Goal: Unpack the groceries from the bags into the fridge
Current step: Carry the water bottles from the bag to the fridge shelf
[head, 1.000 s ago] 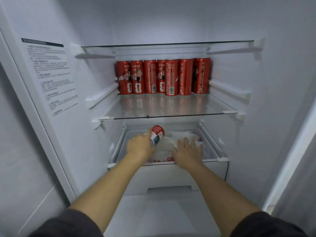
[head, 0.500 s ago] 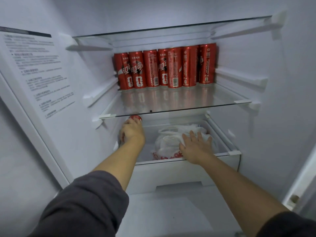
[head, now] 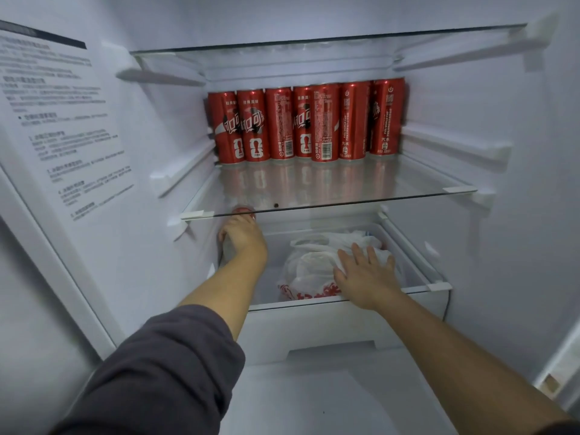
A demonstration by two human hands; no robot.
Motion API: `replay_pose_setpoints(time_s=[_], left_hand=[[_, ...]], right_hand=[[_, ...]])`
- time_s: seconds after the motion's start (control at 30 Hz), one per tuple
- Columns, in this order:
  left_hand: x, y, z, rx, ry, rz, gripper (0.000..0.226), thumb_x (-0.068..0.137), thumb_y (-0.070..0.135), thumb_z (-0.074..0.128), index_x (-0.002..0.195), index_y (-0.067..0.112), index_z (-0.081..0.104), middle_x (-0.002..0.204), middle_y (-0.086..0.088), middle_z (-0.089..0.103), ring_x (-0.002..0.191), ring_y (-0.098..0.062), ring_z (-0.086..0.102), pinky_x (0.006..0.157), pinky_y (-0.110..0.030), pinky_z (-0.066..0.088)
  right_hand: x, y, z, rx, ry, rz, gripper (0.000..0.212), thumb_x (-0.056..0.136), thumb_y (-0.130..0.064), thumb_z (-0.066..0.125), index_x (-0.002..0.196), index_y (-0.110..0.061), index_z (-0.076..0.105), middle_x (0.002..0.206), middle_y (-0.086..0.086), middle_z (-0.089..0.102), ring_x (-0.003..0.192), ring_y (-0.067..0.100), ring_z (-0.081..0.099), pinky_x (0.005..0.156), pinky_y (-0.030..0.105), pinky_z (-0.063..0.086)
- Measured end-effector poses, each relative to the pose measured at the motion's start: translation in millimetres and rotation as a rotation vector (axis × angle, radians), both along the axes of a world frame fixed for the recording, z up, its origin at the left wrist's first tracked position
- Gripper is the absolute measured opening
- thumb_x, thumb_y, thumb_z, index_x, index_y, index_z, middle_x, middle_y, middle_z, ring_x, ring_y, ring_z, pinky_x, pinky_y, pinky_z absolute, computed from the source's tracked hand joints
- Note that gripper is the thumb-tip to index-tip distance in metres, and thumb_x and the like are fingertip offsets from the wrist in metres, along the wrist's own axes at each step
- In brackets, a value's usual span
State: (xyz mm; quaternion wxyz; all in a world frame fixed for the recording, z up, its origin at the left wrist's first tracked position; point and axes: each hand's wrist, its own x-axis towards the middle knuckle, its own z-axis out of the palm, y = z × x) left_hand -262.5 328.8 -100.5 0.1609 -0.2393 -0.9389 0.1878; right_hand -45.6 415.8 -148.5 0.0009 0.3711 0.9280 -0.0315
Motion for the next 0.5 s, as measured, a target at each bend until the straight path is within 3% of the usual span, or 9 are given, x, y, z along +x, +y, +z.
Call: replay_pose_setpoints(time_s=[0.07,0.13,0.27,0.5], left_hand=[[-5,4,-3,-0.004,0.000,0.007,0.041,0.105,0.008,0.022,0.144,-0.003,0.025,0.134,-0.024,0.047,0.114,-0.038,0.052,0.076,-0.045,0.053],[-8,7,-5,-0.010,0.000,0.017,0.042,0.104,0.007,0.023,0.145,-0.004,0.025,0.136,-0.027,0.045,0.118,-0.041,0.049,0.077,-0.047,0.052],[-13,12,-10,-0.069,0.029,-0.006,0.051,0.102,0.008,0.031,0.149,-0.004,0.013,0.150,-0.027,0.026,0.129,-0.048,0.039,0.090,-0.052,0.048],[-14,15,-13,-0.125,0.082,-0.009,0.067,0.100,0.010,0.043,0.151,-0.005,0.003,0.154,-0.025,0.014,0.137,-0.043,0.030,0.093,-0.049,0.046]], right_hand=[[0,0,-1,0.001,0.005,-0.001,0.062,0.100,-0.054,0.008,0.157,-0.030,0.000,0.165,0.003,-0.010,0.151,0.029,-0.009,0.116,0.061,-0.004],[0,1,-2,-0.005,0.011,-0.007,0.061,0.100,-0.054,0.008,0.156,-0.030,0.000,0.165,0.002,-0.011,0.151,0.028,-0.009,0.116,0.061,-0.005],[0,2,-4,0.004,0.014,-0.010,0.061,0.100,-0.054,0.007,0.156,-0.031,0.000,0.165,0.001,-0.011,0.151,0.027,-0.009,0.117,0.061,-0.006],[-1,3,-6,-0.009,0.031,-0.015,0.062,0.100,-0.055,0.008,0.156,-0.031,0.000,0.164,0.000,-0.012,0.150,0.027,-0.011,0.117,0.060,-0.007]])
